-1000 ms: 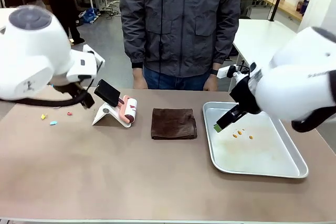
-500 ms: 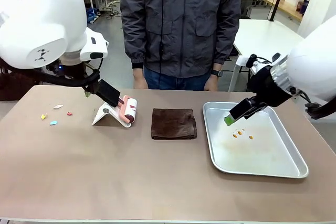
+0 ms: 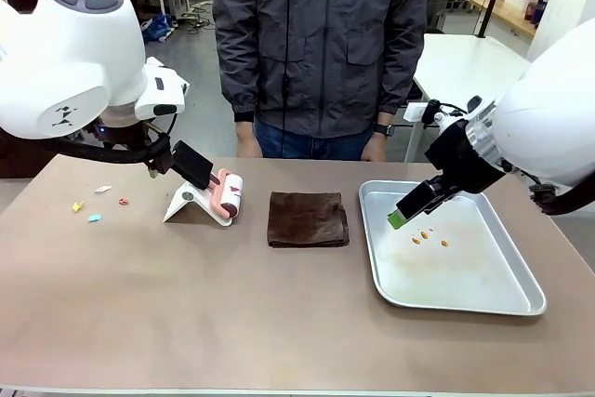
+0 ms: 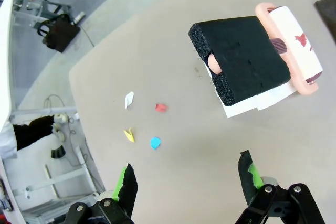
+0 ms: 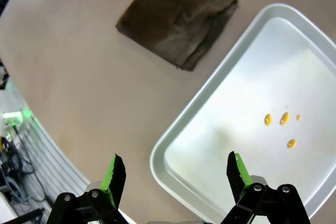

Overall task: Clean the surface of the table.
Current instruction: Hold the Lint Roller with your left hand and the towel with your right hand.

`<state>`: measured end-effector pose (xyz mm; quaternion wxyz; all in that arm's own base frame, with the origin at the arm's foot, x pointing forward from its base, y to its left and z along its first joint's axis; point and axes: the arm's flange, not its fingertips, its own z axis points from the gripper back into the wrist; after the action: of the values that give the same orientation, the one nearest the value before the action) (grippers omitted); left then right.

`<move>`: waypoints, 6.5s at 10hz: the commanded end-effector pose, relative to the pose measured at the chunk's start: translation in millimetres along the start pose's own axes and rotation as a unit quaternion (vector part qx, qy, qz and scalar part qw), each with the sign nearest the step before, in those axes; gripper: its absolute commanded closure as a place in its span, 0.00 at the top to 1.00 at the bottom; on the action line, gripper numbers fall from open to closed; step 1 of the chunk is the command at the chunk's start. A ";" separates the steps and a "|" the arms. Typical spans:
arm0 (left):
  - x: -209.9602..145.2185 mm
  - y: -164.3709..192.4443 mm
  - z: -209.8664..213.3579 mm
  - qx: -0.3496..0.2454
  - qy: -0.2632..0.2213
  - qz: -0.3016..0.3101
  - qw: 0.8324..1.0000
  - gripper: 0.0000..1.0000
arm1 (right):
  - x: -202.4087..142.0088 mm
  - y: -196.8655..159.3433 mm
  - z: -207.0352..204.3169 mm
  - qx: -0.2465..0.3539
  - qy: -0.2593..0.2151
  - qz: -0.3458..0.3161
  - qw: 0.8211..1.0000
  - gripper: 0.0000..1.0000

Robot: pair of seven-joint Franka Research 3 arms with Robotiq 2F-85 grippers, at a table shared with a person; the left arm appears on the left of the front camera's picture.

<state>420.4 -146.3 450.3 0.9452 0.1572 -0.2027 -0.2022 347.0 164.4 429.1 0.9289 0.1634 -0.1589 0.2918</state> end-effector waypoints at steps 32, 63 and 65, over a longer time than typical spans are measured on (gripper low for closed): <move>-183.8 231.2 -88.0 -0.478 0.118 0.477 0.728 1.00 | -290.6 -220.9 44.4 0.426 -0.264 -0.232 0.834 1.00; -38.3 148.0 21.1 -0.470 0.070 0.537 0.697 1.00 | 150.1 -69.8 -58.3 0.311 0.065 -0.134 0.939 1.00; -28.1 120.2 -5.4 -0.468 0.063 0.546 0.692 1.00 | 148.8 -47.3 -74.2 0.250 0.074 -0.162 0.952 1.00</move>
<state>430.4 -14.2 501.6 0.8553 -0.4229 -0.0572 0.2937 517.1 213.9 415.6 0.8818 0.4260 0.0232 0.2011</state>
